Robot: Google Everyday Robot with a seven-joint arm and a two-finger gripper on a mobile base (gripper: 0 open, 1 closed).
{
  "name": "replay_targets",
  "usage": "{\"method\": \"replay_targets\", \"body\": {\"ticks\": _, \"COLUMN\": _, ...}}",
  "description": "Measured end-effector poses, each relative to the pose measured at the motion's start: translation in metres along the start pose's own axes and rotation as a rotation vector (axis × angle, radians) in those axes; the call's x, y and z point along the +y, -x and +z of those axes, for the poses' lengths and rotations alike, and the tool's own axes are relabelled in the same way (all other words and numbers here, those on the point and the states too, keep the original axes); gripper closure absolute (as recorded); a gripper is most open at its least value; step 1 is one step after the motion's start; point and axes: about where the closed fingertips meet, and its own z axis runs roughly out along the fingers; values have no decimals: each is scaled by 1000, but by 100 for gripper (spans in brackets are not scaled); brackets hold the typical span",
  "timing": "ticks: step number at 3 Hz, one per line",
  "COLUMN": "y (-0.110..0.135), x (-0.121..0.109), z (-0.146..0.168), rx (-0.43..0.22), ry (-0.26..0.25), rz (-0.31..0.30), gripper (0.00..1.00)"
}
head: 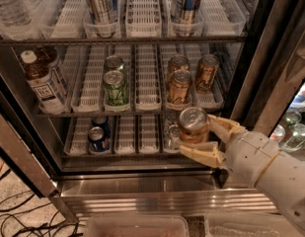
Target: Pick orange can from middle shelf of fridge
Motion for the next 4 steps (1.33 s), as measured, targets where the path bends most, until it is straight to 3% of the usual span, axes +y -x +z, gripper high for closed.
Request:
{"method": "replay_targets", "body": {"ticks": 1, "y": 32, "x": 24, "z": 9, "rx": -1, "ry": 115, "rz": 4, "gripper": 100}}
{"method": "replay_targets", "body": {"ticks": 2, "y": 46, "x": 6, "z": 20, "rx": 39, "ry": 241, "rz": 59, "gripper": 100}}
{"method": "replay_targets", "body": {"ticks": 3, "y": 49, "x": 16, "z": 40, "rx": 62, "ry": 430, "rz": 151, "gripper": 100}}
{"method": "replay_targets", "body": {"ticks": 4, "y": 70, "x": 68, "z": 56, "rx": 15, "ry": 620, "rz": 232, "gripper": 100}}
